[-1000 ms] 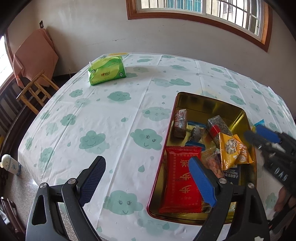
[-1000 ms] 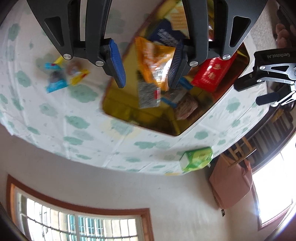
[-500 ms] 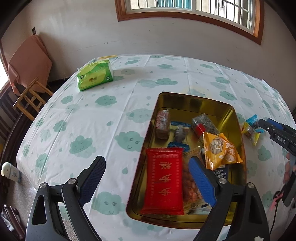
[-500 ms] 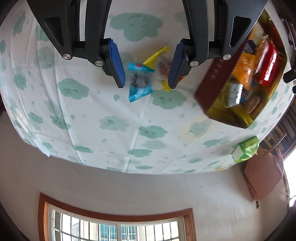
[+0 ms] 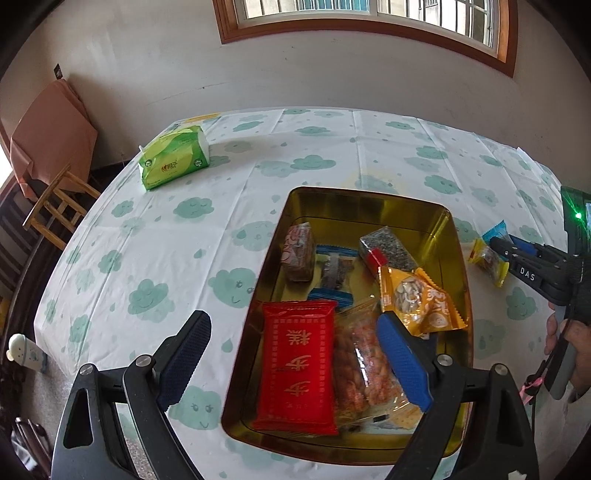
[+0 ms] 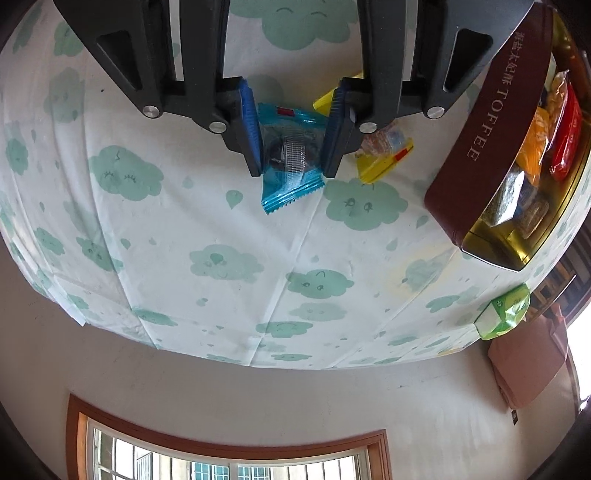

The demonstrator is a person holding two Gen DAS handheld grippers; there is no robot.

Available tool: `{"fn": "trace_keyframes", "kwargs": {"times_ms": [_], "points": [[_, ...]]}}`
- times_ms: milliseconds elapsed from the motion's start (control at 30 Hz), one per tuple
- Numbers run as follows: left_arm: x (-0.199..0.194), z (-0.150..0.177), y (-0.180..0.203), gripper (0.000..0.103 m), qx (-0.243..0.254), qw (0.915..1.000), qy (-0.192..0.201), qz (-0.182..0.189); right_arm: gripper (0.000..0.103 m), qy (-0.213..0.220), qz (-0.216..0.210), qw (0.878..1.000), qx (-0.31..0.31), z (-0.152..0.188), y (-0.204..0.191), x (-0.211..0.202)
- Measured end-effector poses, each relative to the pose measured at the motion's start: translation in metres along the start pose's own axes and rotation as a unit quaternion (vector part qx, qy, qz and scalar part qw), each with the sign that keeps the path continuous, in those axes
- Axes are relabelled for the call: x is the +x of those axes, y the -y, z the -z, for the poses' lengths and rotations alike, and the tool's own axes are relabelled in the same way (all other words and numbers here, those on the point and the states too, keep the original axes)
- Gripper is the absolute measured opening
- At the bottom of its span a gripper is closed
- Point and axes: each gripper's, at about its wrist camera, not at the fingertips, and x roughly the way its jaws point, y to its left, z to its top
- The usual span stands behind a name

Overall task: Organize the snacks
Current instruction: 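Grasp the teal-wrapped candy on the cloth with the right tool, then grasp the yellow-wrapped candy with the left tool while the right tool holds the teal candy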

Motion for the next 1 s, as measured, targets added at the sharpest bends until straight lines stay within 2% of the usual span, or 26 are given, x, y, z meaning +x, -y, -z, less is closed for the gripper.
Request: {"fn": "trace_keyframes", "kwargs": {"times_ms": [433,667,1000], "points": [[-0.003,0.002,0.032,0.089,0.028,0.9993,0.001,0.026,0.032,0.007,-0.012,1.0,0.005,0.026,-0.005,-0.022],[-0.01,0.003,0.049,0.089,0.04,0.9984,0.01,0.039,0.032,0.018,0.002,1.0,0.002,0.04,-0.005,-0.038],[-0.017,-0.005,0.095,0.089,0.063,0.9943,0.026,0.081,0.032,0.025,0.038,0.998,0.033,0.056,0.041,-0.055]]}}
